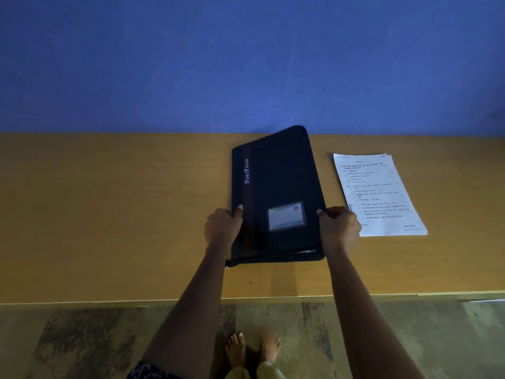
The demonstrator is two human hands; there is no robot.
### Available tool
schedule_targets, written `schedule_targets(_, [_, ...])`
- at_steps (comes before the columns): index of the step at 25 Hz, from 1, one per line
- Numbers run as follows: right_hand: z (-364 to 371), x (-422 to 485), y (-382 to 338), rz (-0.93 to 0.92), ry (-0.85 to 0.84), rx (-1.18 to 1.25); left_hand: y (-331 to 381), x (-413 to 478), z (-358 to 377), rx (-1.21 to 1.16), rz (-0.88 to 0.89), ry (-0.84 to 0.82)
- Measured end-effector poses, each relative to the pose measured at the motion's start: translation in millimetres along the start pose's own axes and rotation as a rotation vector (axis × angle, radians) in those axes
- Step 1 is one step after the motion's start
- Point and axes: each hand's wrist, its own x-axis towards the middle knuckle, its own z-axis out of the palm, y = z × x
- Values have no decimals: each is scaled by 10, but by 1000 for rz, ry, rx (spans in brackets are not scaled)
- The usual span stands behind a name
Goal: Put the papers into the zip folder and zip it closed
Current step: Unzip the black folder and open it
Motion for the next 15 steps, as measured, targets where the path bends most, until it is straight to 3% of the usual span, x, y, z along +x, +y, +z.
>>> schedule_targets(8, [93, -825, -922, -283, -235, 244, 584, -90, -821, -601, 67, -96])
schedule_targets(11, [311, -1119, -1107, -393, -337, 345, 662, -161, -1128, -614, 66, -182])
schedule_targets(15, [627, -1361, -1184, -509, -505, 398, 513, -119, -1374, -541, 59, -114])
